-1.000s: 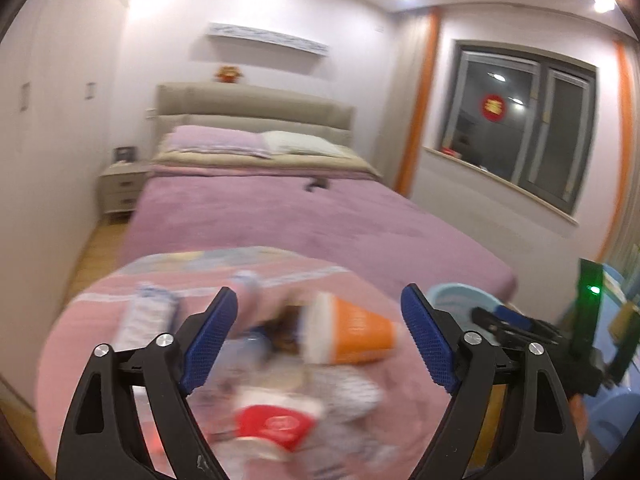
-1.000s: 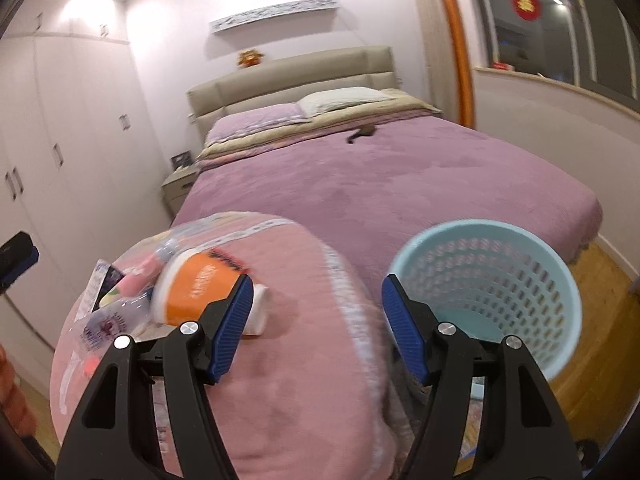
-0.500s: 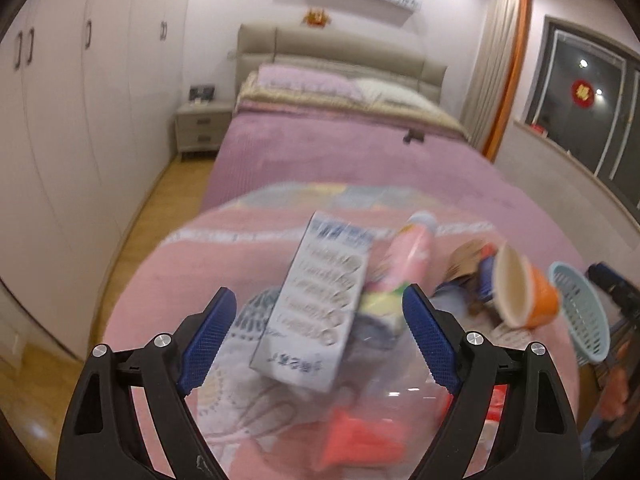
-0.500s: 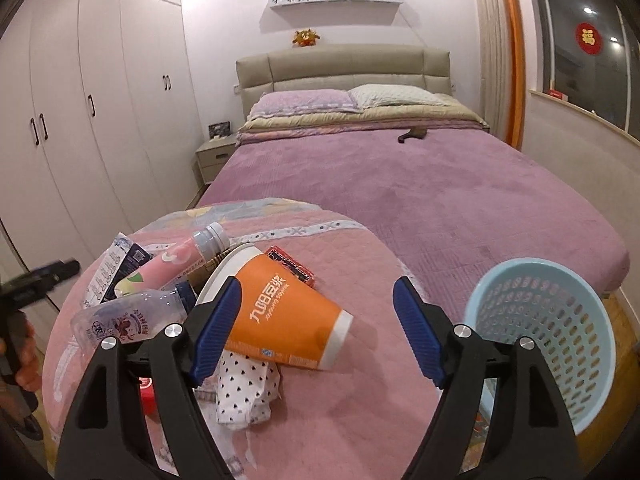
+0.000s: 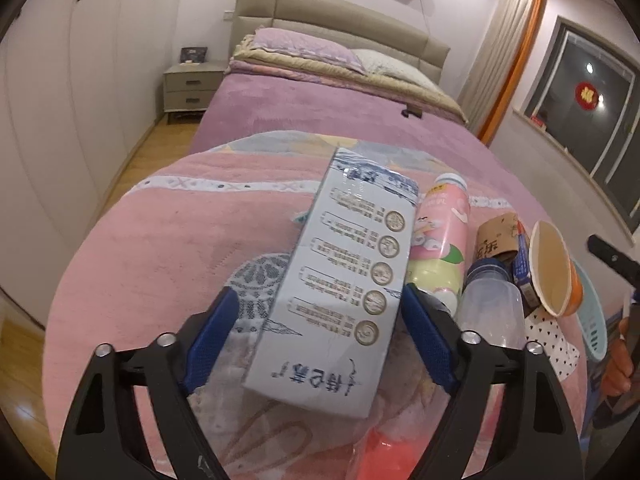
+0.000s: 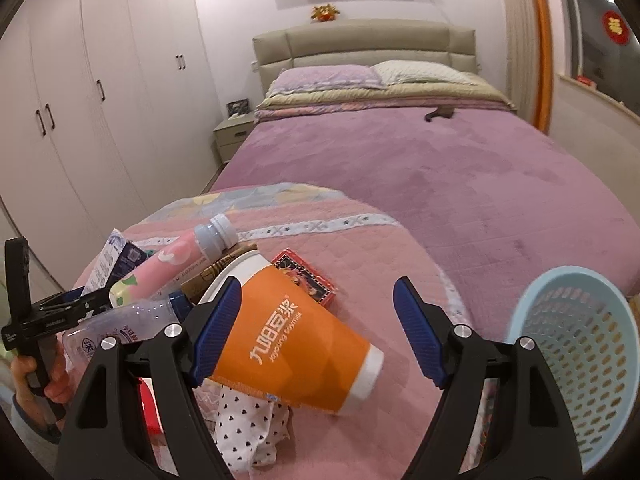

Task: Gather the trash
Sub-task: 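Grasp the white milk carton with the left tool while the right tool grasps the orange cup, then carry the carton and orange cup over the blue basket and release both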

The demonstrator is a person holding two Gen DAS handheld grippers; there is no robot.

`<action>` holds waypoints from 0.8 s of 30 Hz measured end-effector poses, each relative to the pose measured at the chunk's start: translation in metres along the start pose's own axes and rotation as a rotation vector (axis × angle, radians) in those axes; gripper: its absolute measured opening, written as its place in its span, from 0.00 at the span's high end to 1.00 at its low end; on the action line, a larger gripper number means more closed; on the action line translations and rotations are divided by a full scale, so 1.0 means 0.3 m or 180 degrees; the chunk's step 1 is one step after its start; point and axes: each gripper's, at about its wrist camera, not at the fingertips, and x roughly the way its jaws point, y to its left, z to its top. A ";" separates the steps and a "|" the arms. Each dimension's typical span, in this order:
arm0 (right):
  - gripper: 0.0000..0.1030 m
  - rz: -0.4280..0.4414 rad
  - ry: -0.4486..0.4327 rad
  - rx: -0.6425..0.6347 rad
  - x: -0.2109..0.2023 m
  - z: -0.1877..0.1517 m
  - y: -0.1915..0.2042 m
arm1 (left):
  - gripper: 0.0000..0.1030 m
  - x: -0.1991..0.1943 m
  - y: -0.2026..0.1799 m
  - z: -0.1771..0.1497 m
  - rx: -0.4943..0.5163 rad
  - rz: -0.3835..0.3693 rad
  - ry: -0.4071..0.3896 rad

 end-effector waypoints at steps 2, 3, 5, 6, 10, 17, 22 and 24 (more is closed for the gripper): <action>0.28 0.0042 0.0060 0.0051 0.031 0.001 -0.017 | 0.42 0.015 0.016 -0.006 -0.0089 -0.0148 -0.0016; 0.28 0.0063 0.0090 0.0097 0.047 0.000 -0.027 | 0.43 0.015 0.023 -0.009 -0.0126 -0.0163 -0.0033; 0.28 0.0148 0.0152 0.0245 0.078 -0.013 -0.055 | 0.46 -0.001 0.016 -0.009 -0.0092 -0.0166 -0.0133; 0.28 0.0196 0.0181 0.0294 0.091 -0.021 -0.059 | 0.46 -0.015 0.013 -0.014 -0.0070 -0.0214 -0.0184; 0.28 0.0489 0.0283 0.0480 0.115 -0.048 -0.092 | 0.46 -0.017 -0.005 -0.019 -0.0024 -0.0136 -0.0206; 0.27 0.0694 0.0450 0.0317 0.062 -0.095 -0.037 | 0.48 -0.039 -0.015 -0.022 -0.0025 -0.0133 -0.0299; 0.27 0.0845 0.0548 0.0101 0.010 -0.149 0.030 | 0.49 -0.043 -0.017 -0.021 0.0014 -0.0104 -0.0349; 0.27 0.0830 0.0533 -0.0013 -0.008 -0.163 0.060 | 0.49 -0.044 -0.016 -0.020 0.0016 -0.0103 -0.0352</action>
